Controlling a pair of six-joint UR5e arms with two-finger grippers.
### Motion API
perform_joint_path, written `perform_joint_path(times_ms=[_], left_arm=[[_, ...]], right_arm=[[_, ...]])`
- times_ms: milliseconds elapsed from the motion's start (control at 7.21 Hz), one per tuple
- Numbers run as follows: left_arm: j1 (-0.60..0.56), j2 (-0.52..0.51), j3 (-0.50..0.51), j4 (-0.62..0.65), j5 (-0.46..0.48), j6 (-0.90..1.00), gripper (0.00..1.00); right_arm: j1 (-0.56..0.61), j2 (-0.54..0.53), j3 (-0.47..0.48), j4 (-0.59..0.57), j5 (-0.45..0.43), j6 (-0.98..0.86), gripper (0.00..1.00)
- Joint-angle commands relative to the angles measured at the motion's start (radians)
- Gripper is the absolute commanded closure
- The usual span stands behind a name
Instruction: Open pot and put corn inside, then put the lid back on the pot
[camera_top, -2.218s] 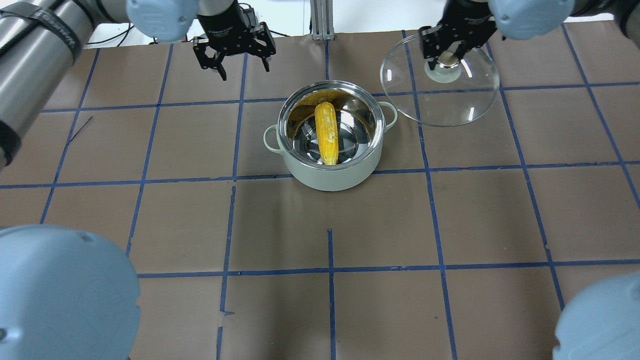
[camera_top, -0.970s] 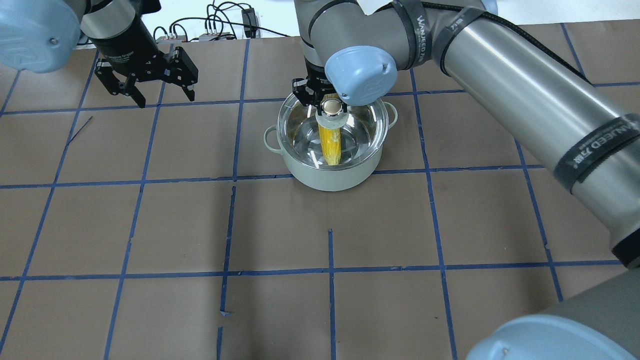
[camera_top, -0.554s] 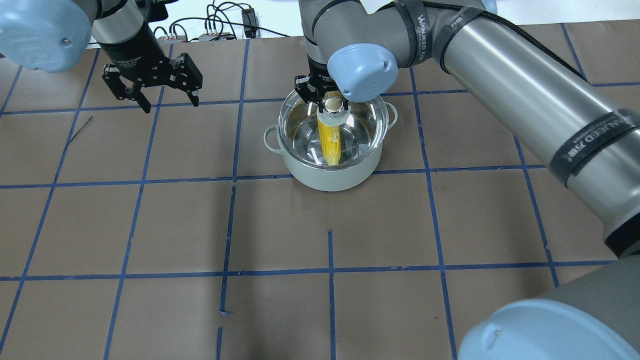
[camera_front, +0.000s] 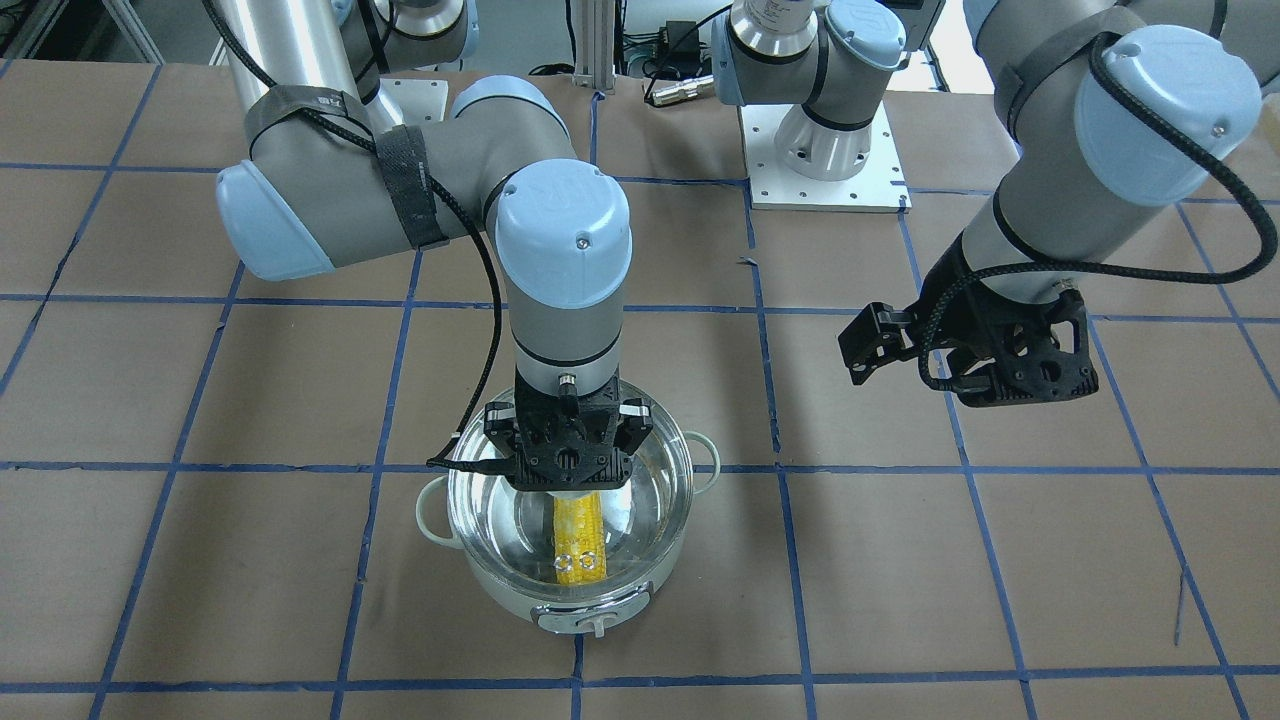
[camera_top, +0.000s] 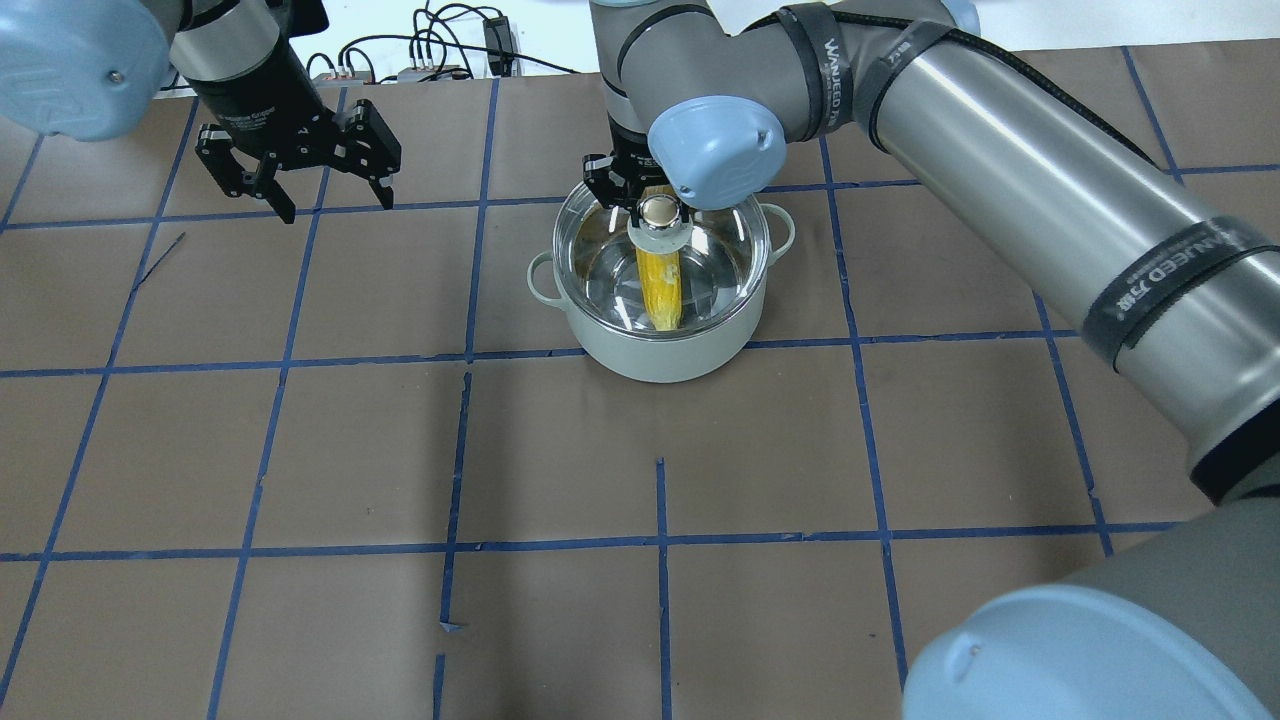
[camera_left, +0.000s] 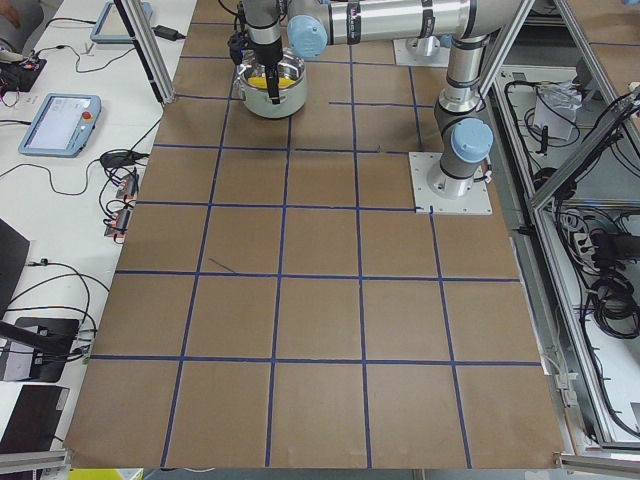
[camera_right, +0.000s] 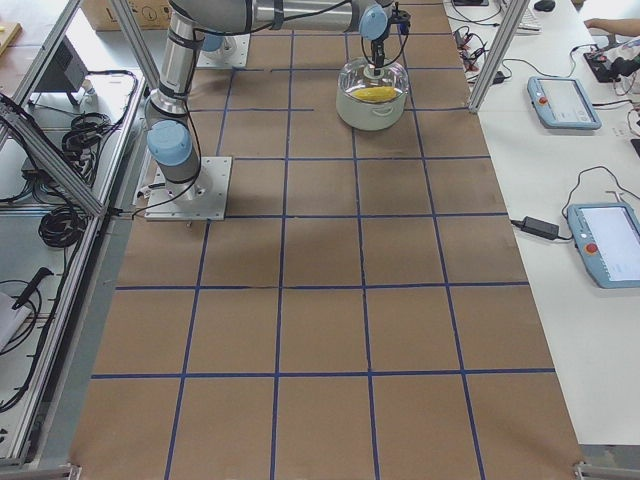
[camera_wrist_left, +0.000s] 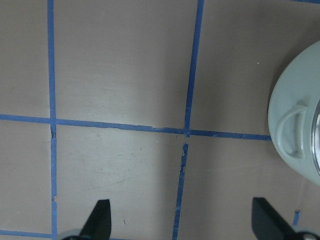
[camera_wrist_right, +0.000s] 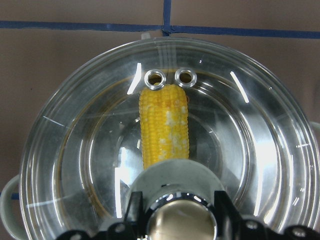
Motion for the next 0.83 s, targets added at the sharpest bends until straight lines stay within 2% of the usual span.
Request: perform_joint_path(times_ms=[0,277,416,693], left_arm=[[0.000,0.006,0.003,0.003,0.002,-0.008,0.00],[-0.002,0.010,0.003,-0.002,0.037,-0.047,0.00],[-0.002,0.010,0.002,-0.002,0.037,-0.047,0.00],[-0.003,0.006,0.000,0.000,0.028,-0.050,0.00]], right_arm=[[0.000,0.002,0.001,-0.002,-0.001,0.000,0.91],[0.000,0.003,0.001,-0.001,-0.003,0.000,0.88],[0.000,0.003,0.001,-0.001,-0.003,0.000,0.81],[0.002,0.002,0.000,0.011,-0.004,0.011,0.81]])
